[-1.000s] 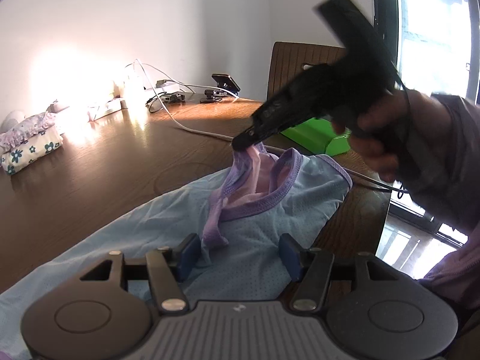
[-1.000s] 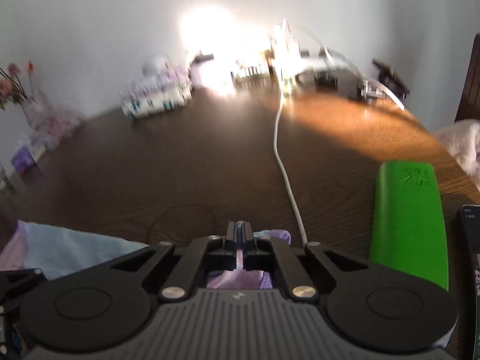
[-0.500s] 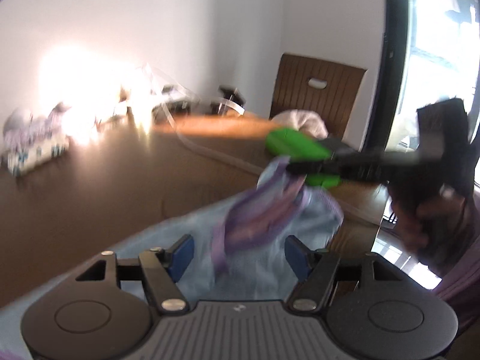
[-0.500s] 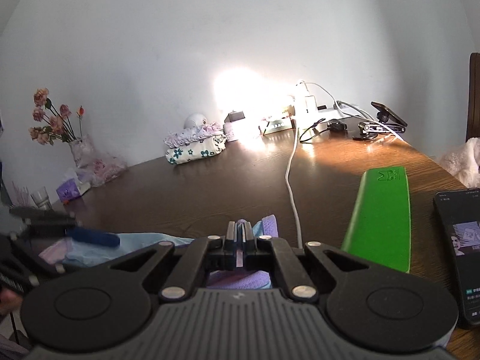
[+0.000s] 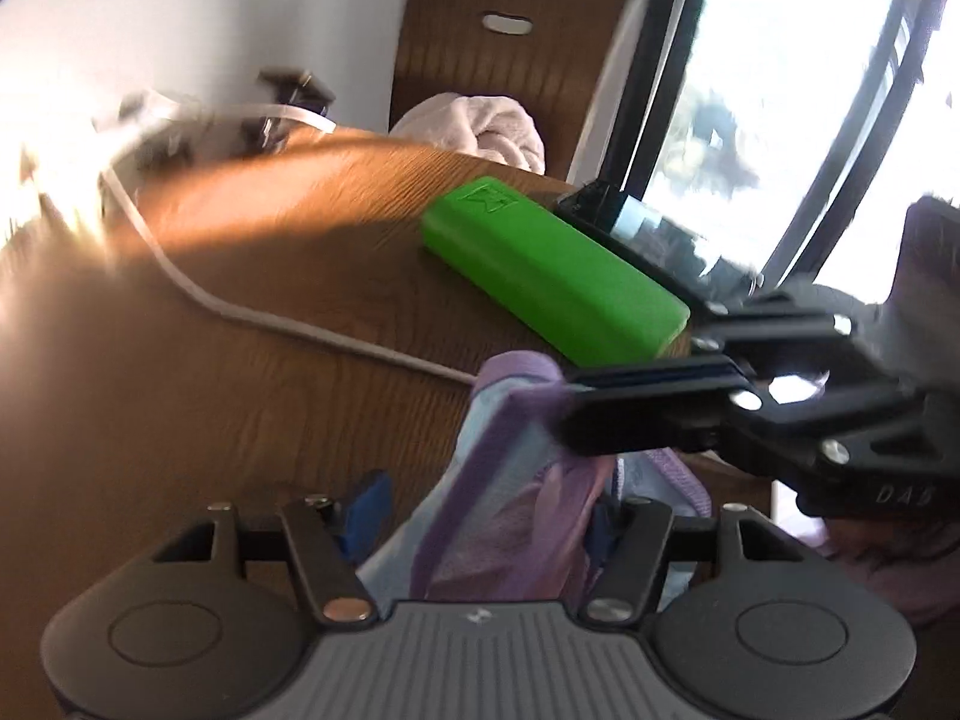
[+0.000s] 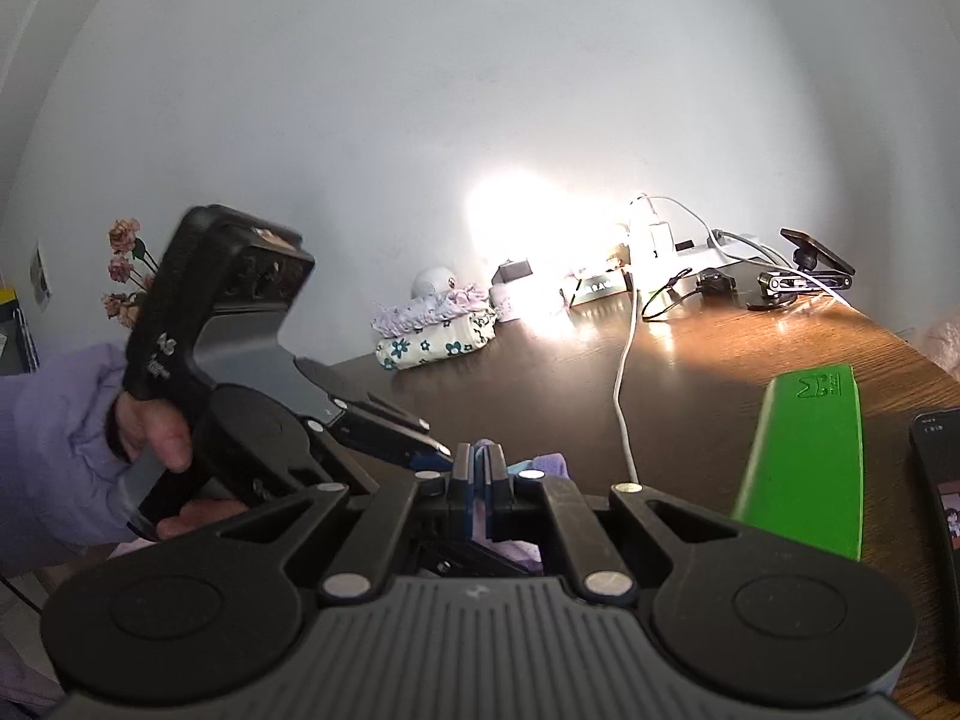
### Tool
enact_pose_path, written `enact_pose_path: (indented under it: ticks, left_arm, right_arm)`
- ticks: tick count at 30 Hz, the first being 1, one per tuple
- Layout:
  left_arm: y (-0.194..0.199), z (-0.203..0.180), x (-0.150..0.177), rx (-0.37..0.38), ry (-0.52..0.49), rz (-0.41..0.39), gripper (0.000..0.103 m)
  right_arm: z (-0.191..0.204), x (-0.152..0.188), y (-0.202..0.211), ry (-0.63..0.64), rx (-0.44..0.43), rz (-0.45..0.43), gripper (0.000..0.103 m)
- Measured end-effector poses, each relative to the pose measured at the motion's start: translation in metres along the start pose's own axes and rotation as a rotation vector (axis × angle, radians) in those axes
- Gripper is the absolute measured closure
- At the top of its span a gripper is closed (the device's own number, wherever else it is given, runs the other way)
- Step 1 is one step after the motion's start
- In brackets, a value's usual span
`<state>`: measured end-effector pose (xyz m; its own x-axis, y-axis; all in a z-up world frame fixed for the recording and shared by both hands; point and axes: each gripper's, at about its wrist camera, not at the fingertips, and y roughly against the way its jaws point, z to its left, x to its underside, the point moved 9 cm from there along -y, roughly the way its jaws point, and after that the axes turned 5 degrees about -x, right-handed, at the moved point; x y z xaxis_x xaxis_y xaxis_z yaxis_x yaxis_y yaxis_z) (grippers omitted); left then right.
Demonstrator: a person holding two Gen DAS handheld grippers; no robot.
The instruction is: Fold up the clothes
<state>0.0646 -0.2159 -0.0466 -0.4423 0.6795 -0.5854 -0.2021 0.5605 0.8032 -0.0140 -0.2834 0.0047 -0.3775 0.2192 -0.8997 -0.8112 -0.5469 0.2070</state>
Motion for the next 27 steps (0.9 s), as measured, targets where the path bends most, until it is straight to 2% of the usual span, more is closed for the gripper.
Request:
enact_pose_path:
  ticks: [1, 3, 4, 6, 7, 8, 9, 12, 14, 15, 18, 21, 24, 27]
  left_arm:
    - [0.002, 0.003, 0.001, 0.022, 0.021, -0.015, 0.046]
    - [0.001, 0.004, 0.001, 0.054, 0.054, -0.026, 0.070]
    - [0.001, 0.005, 0.002, 0.065, 0.068, -0.026, 0.075]
    - [-0.002, 0.009, 0.000, 0.017, 0.098, -0.043, 0.092]
    - [-0.002, 0.012, 0.002, -0.016, 0.118, -0.051, 0.095]
    - [0.000, 0.014, 0.003, -0.064, 0.127, -0.062, 0.095]
    - [0.001, 0.016, 0.004, -0.114, 0.135, -0.072, 0.095]
    - [0.005, 0.012, 0.006, -0.295, 0.078, -0.111, 0.094]
    - [0.005, 0.005, 0.005, -0.359, 0.020, -0.131, 0.090]
    - [0.006, 0.002, 0.005, -0.389, -0.008, -0.141, 0.090]
    - [0.006, -0.003, -0.001, -0.408, -0.029, -0.164, 0.089]
    - [0.009, -0.005, -0.005, -0.428, -0.047, -0.186, 0.090]
    - [0.012, -0.018, -0.003, -0.518, -0.172, -0.205, 0.091]
    - [0.010, -0.034, 0.008, -0.571, -0.289, -0.200, 0.091]
  right_arm:
    - [-0.002, 0.000, 0.001, -0.012, -0.006, -0.004, 0.100]
    - [-0.006, 0.000, 0.001, -0.028, -0.013, -0.011, 0.100]
    - [-0.007, 0.000, 0.001, -0.033, -0.011, -0.013, 0.100]
    - [-0.011, -0.001, 0.004, -0.033, 0.017, -0.016, 0.095]
    - [-0.013, -0.001, 0.005, -0.034, 0.032, -0.017, 0.089]
    - [-0.014, -0.001, 0.005, -0.034, 0.044, -0.012, 0.079]
    - [-0.015, 0.002, 0.003, -0.032, 0.048, 0.013, 0.078]
    - [-0.017, 0.011, -0.004, -0.028, 0.060, 0.090, 0.083]
    - [-0.018, 0.018, -0.009, -0.025, 0.070, 0.142, 0.091]
    - [-0.020, 0.023, -0.016, -0.024, 0.085, 0.175, 0.091]
    - [-0.023, 0.037, -0.031, -0.023, 0.122, 0.251, 0.092]
    - [-0.022, 0.038, -0.030, -0.041, 0.138, 0.262, 0.092]
    - [-0.026, 0.025, -0.027, -0.080, 0.146, 0.238, 0.090]
    - [-0.031, 0.013, -0.024, -0.119, 0.155, 0.214, 0.089]
